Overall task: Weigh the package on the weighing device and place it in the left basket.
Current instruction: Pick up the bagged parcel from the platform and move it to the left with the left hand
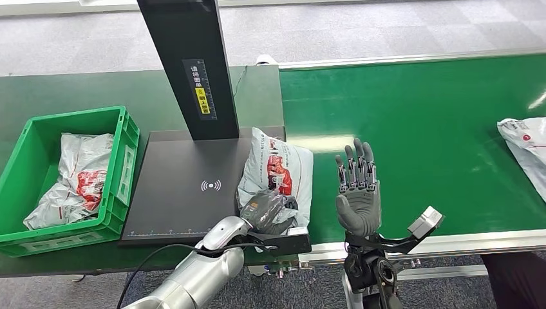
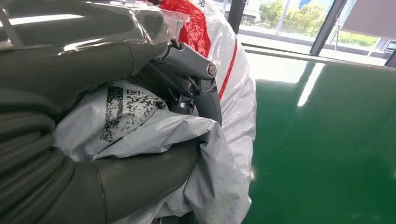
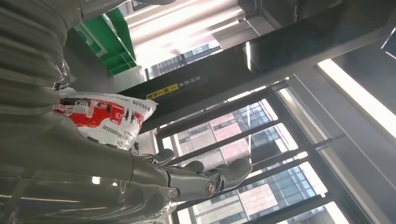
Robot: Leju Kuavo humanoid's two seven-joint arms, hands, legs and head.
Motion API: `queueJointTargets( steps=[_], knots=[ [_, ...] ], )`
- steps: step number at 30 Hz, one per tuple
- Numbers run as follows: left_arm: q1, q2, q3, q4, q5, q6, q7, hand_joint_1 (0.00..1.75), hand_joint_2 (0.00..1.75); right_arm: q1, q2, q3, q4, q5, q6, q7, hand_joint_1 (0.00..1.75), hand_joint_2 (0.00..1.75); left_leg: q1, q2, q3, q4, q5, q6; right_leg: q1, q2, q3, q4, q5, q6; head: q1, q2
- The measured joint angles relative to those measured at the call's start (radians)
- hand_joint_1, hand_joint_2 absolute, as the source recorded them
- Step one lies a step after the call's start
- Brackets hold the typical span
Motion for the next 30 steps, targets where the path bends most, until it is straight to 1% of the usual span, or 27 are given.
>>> queueJointTargets(
  steps=[4, 7, 11, 13, 15, 18, 21, 25, 30],
  knots=[
    [0.002, 0.0, 0.003, -0.003, 0.029, 0.059, -0.031, 1.75, 1.75, 0.007, 0.0, 0.0, -0.011, 0.001, -0.002, 0.003, 0.0, 1.75, 0.0, 0.0, 0.0, 0.0, 0.0, 0.0, 0.0, 0.0, 0.0, 0.0, 0.0, 0.0, 0.0, 0.0],
    [0.015, 0.001, 0.019, -0.031, 0.069, 0.155, -0.08, 1.75, 1.75, 0.02, 0.0, 0.0, -0.026, 0.005, -0.009, 0.009, 0.0, 1.75, 0.0, 0.0, -0.001, 0.0, 0.0, 0.0, 0.0, 0.0, 0.0, 0.0, 0.0, 0.0, 0.0, 0.0],
    [0.048, 0.005, 0.053, -0.137, 0.11, 0.304, -0.141, 1.75, 1.75, 0.038, 0.0, 0.001, -0.044, 0.009, -0.022, 0.014, 0.0, 1.75, 0.0, 0.0, -0.002, 0.0, 0.0, 0.0, 0.0, 0.0, -0.001, 0.0, 0.0, 0.0, 0.0, 0.0],
    [0.096, 0.012, 0.093, -0.259, 0.119, 0.381, -0.207, 1.75, 1.75, 0.049, 0.0, 0.002, -0.053, 0.006, -0.034, 0.014, 0.0, 1.75, 0.0, 0.001, -0.002, 0.0, 0.0, 0.0, 0.0, 0.001, -0.002, 0.0, 0.0, 0.0, 0.0, 0.0],
    [0.154, 0.031, 0.152, -0.448, 0.146, 0.441, -0.258, 1.75, 1.75, 0.063, 0.0, 0.002, -0.059, -0.002, -0.044, 0.013, 0.0, 1.75, 0.0, 0.003, -0.003, 0.0, 0.0, 0.0, 0.0, 0.003, -0.004, 0.001, 0.0, 0.0, 0.0, 0.0],
    [0.214, 0.073, 0.23, -0.712, 0.208, 0.468, -0.26, 1.75, 1.75, 0.08, -0.001, 0.001, -0.062, -0.01, -0.048, 0.008, 0.0, 1.75, 0.001, 0.003, -0.004, -0.001, -0.001, -0.001, 0.001, 0.003, -0.004, 0.001, 0.0, 0.0, 0.0, 0.0],
    [0.27, 0.096, 0.309, -0.911, 0.251, 0.47, -0.305, 1.75, 1.75, 0.084, -0.002, 0.0, -0.062, -0.01, -0.047, 0.006, 0.0, 1.75, 0.002, 0.003, -0.004, -0.001, -0.001, -0.001, 0.002, 0.003, -0.004, 0.001, 0.0, 0.0, 0.0, 0.0],
    [0.333, 0.114, 0.413, -1.081, 0.31, 0.47, -0.354, 1.75, 1.75, 0.084, -0.002, 0.0, -0.062, -0.01, -0.043, 0.006, 0.0, 1.75, 0.001, 0.003, -0.004, -0.001, -0.001, -0.001, 0.002, 0.003, -0.004, 0.001, 0.0, 0.0, 0.0, 0.0],
    [0.362, 0.141, 0.494, -1.199, 0.365, 0.47, -0.35, 1.75, 1.75, 0.082, -0.001, 0.0, -0.062, -0.009, -0.041, 0.005, 0.0, 1.75, 0.001, 0.002, -0.004, -0.001, 0.0, -0.001, 0.002, 0.002, -0.003, 0.001, 0.0, 0.0, 0.0, 0.0]
  ],
)
